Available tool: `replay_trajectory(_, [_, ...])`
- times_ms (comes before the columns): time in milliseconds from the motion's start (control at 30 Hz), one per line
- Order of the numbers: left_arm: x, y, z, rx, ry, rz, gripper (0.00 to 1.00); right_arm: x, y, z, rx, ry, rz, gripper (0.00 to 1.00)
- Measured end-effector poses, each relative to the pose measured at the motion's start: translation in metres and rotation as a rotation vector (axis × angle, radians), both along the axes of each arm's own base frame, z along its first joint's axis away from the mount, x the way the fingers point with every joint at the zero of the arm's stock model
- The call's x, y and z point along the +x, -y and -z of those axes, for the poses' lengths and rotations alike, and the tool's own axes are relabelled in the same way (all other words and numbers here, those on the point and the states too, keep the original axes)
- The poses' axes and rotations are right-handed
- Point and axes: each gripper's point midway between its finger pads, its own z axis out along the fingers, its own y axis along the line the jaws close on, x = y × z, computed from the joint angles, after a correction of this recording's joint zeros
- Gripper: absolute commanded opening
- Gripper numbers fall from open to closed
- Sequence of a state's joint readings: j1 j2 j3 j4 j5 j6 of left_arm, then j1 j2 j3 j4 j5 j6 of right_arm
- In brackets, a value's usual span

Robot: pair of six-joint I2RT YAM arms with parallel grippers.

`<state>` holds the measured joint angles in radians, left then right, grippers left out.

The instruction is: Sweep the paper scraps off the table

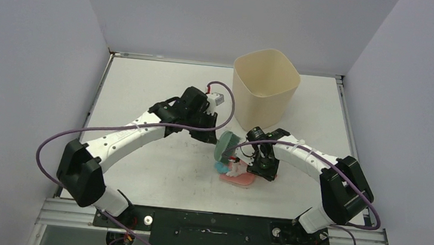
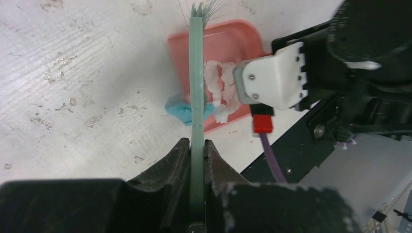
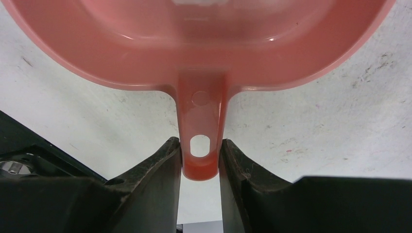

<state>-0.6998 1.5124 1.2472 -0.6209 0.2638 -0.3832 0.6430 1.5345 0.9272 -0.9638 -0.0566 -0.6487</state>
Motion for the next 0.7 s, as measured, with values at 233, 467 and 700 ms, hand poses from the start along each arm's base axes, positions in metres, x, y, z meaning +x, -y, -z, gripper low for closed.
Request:
replay_trajectory(233, [-0.001, -0.02, -0.072, -0.101, 0.186, -0.092, 0.0, 0.002, -0.007, 0.001, 0.033, 0.006, 0.01, 0.05])
replay_trajectory(467, [-0.002, -0.067, -0.068, 0.058, 0.226, -0.237, 0.0, 0.002, -0.008, 0.002, 0.031, 0.011, 0.018, 0.05])
replay_trajectory(700, [-0.018, -0.106, -0.023, 0.303, 0.108, -0.287, 0.0, -0.002, 0.003, -0.003, -0.026, 0.013, 0.02, 0.05])
